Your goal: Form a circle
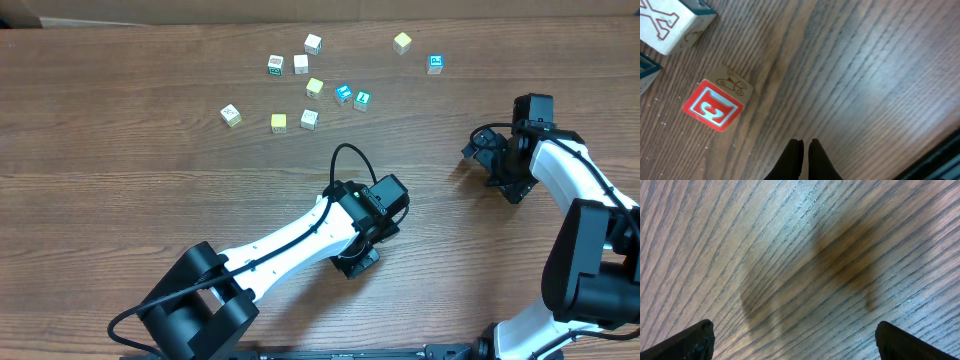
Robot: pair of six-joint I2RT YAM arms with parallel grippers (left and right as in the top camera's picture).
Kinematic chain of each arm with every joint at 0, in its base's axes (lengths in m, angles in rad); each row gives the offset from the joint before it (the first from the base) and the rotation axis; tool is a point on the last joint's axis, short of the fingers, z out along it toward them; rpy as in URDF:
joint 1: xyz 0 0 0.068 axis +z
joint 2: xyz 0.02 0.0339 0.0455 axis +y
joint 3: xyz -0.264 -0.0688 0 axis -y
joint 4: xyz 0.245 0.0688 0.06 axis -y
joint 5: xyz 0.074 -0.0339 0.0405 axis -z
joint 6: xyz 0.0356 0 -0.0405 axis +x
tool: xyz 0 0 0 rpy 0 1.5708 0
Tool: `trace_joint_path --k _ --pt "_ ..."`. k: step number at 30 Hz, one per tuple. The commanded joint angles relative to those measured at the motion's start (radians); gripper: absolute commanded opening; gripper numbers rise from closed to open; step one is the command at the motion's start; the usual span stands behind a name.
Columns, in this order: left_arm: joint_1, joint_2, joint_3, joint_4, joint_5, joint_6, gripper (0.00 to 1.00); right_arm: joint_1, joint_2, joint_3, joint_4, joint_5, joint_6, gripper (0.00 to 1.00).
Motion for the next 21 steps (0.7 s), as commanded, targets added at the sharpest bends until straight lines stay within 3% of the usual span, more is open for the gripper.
trace_joint_path --k 1,8,16,21 --pt "0.009 0.009 -0.023 0.009 -0.047 0.017 0.04 -0.001 0.002 0.018 0.006 0.006 -0.001 1.0" --pt "0.012 0.009 -0.119 0.101 -0.084 0.017 0.04 -0.001 0.002 0.018 0.006 0.006 -0.001 1.0" --pt "0.016 0.009 -0.126 0.17 -0.212 0.018 0.04 -0.001 0.002 0.018 0.006 0.006 -0.001 1.0" --pt "0.04 0.009 -0.126 0.216 -0.214 0.047 0.04 -0.001 0.002 0.018 0.005 0.006 -0.001 1.0"
